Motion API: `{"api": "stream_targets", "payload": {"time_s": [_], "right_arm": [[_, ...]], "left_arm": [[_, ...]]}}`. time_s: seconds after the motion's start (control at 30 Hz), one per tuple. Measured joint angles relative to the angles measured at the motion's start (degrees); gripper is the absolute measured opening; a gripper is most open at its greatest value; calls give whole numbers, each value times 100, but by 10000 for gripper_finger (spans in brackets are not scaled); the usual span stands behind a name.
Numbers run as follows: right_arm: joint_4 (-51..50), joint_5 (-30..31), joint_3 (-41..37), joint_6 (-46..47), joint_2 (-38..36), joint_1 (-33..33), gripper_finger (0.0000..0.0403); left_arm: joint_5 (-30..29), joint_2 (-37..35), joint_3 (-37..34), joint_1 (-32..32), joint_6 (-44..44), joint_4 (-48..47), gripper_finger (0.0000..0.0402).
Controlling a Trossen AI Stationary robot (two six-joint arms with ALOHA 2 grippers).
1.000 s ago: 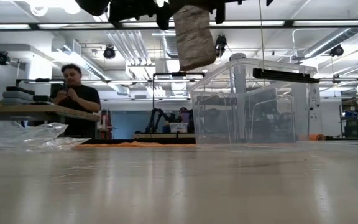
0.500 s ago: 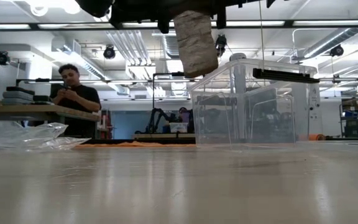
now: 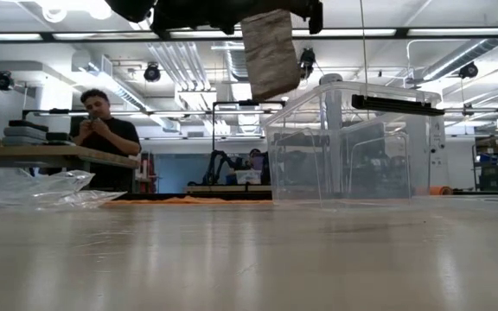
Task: Roll bandage
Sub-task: Roll the brown bandage
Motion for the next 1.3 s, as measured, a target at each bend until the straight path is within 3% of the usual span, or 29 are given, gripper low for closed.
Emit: {"api": "stream_targets", "payload": {"time_s": [0.23, 0.47, 0.63, 0.9, 1.3], "right_arm": [[-359, -116, 0, 688, -38, -24, 342], [-253, -117, -7, 576, 44, -24, 347], [-174, -95, -14, 721, 169, -24, 347], [-140, -41, -17, 758, 166, -28, 317], [-29, 127, -13, 582, 299, -28, 238]], "left_arm": [[-137, 0, -2, -43, 1055, 156, 98], [-122, 29, -2, -68, 1556, 144, 112], [-119, 95, -2, -71, 2481, -125, 106], [-124, 131, -2, -77, 2856, -13, 114], [-272, 138, -2, -95, 2845, 109, 138]]}}
